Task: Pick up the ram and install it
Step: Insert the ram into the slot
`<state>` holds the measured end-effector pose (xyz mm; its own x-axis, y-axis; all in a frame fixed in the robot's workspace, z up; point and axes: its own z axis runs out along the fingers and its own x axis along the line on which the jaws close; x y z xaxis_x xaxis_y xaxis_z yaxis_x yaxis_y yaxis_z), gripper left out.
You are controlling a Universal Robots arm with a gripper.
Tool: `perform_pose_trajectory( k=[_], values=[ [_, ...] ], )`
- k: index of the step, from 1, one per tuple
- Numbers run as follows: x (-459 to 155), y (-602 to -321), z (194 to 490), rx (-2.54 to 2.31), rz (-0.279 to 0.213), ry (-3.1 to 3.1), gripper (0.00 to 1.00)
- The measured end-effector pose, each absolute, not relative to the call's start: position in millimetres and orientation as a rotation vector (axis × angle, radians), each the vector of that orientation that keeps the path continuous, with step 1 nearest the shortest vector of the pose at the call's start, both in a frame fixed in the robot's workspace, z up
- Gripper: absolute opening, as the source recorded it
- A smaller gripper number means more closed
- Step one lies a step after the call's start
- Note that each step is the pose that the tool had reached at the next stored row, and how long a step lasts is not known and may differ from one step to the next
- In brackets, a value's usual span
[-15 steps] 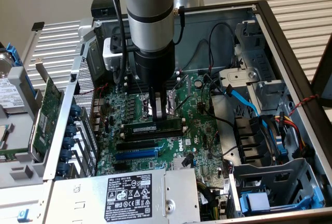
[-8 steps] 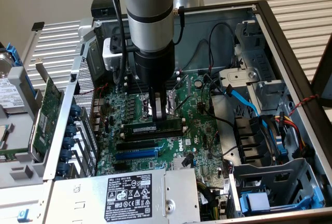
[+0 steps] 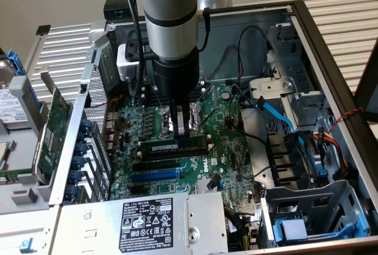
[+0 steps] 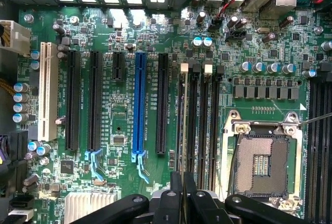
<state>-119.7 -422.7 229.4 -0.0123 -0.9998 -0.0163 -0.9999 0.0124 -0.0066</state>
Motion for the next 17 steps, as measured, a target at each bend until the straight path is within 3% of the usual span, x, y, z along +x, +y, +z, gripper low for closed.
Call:
perform_pose_trajectory(
  k=[17],
  values=[
    [-120.4, -421.7, 228.4, -2.195, 0.007, 2.222, 0.13]
  ],
)
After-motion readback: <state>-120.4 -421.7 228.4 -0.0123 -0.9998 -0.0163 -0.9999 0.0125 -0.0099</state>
